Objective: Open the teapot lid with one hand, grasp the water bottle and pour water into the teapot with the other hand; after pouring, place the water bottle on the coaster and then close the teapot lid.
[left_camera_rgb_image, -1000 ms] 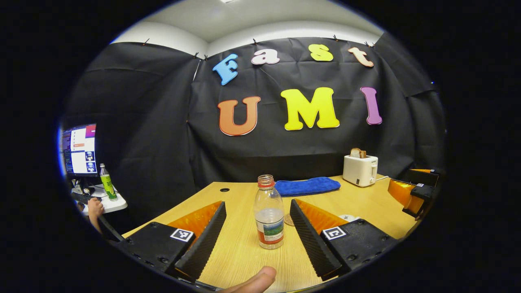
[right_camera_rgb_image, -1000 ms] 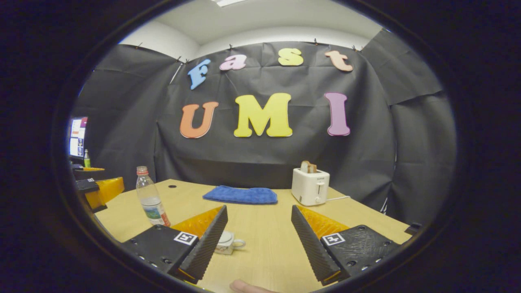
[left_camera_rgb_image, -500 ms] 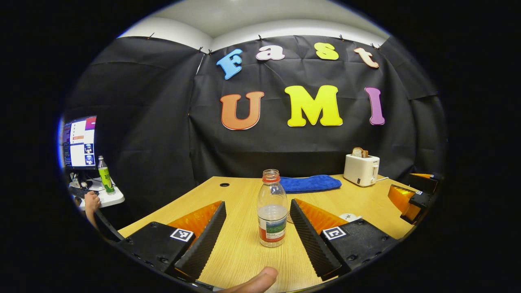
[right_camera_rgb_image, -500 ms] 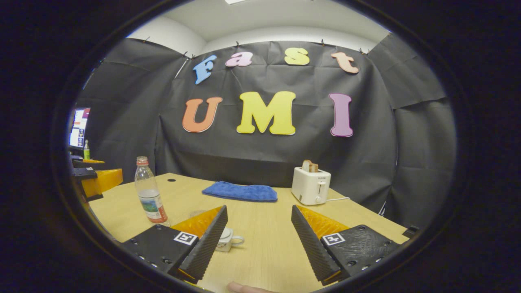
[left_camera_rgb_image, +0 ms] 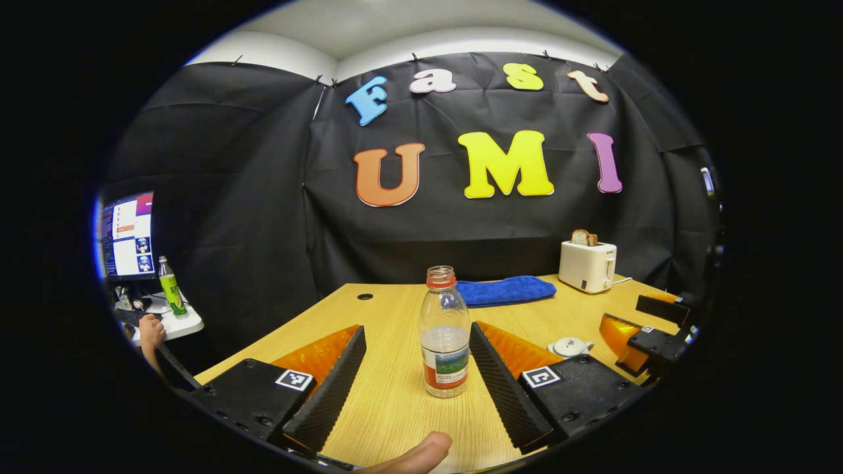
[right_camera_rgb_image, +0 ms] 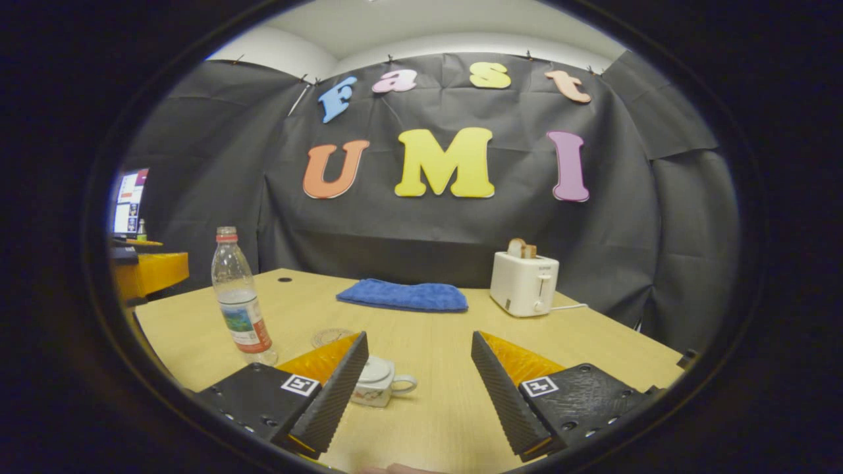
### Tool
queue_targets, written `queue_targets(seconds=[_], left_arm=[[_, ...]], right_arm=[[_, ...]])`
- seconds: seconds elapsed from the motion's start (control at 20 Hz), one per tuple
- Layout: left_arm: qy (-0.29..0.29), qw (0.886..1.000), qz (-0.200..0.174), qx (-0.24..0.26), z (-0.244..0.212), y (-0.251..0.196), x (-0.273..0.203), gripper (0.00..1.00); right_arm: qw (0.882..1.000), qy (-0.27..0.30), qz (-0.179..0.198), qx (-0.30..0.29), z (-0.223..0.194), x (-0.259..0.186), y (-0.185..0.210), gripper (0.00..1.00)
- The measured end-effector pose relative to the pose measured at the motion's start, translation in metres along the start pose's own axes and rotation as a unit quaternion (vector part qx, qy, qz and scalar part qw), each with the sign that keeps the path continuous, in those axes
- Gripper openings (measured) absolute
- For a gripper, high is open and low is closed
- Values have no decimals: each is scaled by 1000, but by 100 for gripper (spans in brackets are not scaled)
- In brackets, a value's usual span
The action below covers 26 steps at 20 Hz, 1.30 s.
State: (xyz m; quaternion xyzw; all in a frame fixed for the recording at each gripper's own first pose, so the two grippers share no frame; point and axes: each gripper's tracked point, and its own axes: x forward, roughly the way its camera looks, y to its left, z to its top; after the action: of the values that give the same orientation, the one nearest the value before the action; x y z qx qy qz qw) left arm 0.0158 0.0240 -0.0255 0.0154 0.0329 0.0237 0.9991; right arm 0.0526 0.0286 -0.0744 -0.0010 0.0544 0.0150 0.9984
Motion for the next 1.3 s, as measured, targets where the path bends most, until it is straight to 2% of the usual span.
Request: queue_targets(seconds=[0.25, 0.3, 0.5, 0.65, 0.7, 0.9, 0.95, 1.0, 1.1, 1.15, 1.3], left_arm=[[-1, 1000, 2, 2, 1, 2, 0, 99], [-1, 1000, 2, 3, 1, 2, -1, 99], [2, 1000, 6, 4, -2, 7, 0, 99], [4, 1000, 8, -1, -3, 11, 2, 99], [5, 1000, 8, -2, -3, 12, 2, 99], [5, 1000, 8, -4, -4, 11, 2, 99], [4, 1000, 7, -4, -3, 11, 2, 99], [4, 1000, 5, -5, -3, 9, 3, 99], [4, 1000, 3, -3, -3, 7, 2, 99], [4, 1000, 4, -2, -4, 7, 3, 99], [6, 1000, -8, -1, -7, -3, 5, 99]], right_arm=[[1000, 18, 15, 10, -10, 26, 22, 95], [1000, 20, 18, 7, -12, 31, 30, 97], [999, 36, 16, -4, -23, 48, 42, 80], [999, 50, 17, -5, -34, 54, 47, 60], [998, 55, 19, -5, -36, 56, 47, 57], [998, 49, 26, 6, -35, 57, 49, 28], [998, 55, 28, 10, -39, 59, 49, 16], [998, 50, 30, 14, -37, 57, 50, 12], [998, 53, 36, 12, -38, 56, 53, 10], [998, 43, 41, 12, -34, 59, 51, 5], [998, 33, 50, 7, -36, 57, 51, 0]])
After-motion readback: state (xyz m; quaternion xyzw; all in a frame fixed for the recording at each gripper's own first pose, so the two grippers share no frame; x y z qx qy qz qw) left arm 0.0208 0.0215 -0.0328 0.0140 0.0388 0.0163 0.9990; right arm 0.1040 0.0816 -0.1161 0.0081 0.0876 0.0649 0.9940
